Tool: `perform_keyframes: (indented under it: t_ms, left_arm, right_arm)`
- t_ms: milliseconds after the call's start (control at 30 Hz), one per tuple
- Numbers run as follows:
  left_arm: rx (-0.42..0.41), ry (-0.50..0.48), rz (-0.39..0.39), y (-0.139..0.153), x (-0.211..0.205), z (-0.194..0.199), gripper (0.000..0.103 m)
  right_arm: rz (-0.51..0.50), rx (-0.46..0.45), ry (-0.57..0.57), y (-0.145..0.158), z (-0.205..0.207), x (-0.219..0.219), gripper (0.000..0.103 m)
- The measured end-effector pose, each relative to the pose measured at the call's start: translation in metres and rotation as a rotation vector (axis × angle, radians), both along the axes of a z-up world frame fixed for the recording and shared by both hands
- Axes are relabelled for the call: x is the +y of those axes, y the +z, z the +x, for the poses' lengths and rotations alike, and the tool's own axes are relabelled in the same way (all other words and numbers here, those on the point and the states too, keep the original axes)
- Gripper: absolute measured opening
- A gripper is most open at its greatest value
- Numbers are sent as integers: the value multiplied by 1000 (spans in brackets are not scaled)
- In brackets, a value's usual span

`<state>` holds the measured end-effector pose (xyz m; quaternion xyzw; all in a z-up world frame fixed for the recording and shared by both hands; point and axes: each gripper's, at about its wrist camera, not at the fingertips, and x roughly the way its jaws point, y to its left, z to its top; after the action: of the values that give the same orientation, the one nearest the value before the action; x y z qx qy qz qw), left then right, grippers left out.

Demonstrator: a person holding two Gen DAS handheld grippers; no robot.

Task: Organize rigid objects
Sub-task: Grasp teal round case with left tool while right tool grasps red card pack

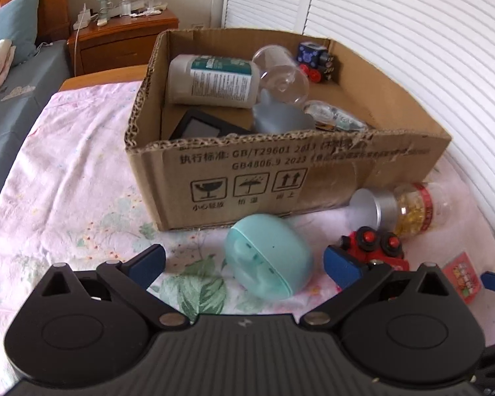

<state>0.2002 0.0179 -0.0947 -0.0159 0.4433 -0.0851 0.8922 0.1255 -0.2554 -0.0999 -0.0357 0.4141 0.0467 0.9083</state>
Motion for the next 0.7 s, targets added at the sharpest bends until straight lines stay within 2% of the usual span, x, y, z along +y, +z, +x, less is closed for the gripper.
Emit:
perform_keyframes:
  t_ms: [67,333,433,700]
  left_arm:
    - [-9,-3,41,-2,1,-3,102]
    - [-25,3,111,-4,21,-20,100]
    - [-32,-10,80,-4,16,-17,94]
    - [-75,-57,74,0,0,-17,65]
  right_arm:
    - [0,1,4,0,0,0,103]
    - [4,-9,28,0,-2,-3,103]
    - [5,-14,28,0,-3,-3,103]
    - [7,-29,35,-1,-4,-4,103]
